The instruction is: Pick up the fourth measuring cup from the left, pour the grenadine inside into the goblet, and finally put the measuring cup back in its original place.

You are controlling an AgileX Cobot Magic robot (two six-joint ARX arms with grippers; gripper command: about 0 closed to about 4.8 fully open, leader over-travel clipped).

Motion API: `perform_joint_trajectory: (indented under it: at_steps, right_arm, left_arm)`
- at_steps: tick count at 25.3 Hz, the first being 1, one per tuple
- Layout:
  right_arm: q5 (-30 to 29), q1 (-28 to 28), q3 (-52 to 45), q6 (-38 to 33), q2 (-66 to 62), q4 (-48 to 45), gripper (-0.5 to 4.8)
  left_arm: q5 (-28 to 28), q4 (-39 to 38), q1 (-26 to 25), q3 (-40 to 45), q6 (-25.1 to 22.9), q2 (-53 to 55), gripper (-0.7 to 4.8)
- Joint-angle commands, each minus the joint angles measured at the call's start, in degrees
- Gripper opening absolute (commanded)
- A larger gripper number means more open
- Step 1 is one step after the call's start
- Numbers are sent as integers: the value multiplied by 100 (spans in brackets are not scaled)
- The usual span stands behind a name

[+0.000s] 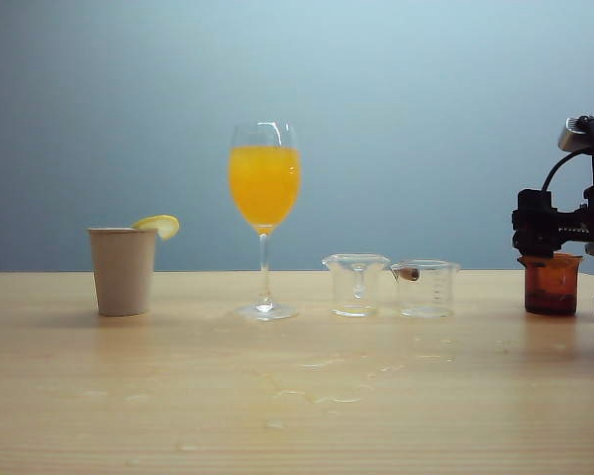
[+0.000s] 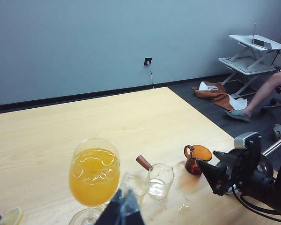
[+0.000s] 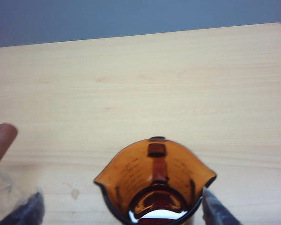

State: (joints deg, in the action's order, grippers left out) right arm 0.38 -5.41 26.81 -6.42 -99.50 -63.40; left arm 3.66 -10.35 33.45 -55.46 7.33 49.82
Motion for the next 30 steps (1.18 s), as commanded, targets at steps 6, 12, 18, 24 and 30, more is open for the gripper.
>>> perform_joint_trajectory:
  at_steps: [6,12,18,24,30]
  right_arm:
    - [103,2,129,0,-101,107,441]
    - [116,4,245,0,-356,149,441]
    - [105,4,431,-2,-546,151,441]
    - [118,7,505,-2,-678,151,440]
    - [107,7,619,-2,-881,155,439]
  left_arm:
    - [4,57,-9,-28,-22,-9,-6]
    - [4,59,-9,-28,-22,-9,-6]
    - [4,59,-9,-28,-22,-9,-6]
    - [4,63,-9,-28,-22,-9,-6]
    - [4,66,-9,-28,-22,-9,-6]
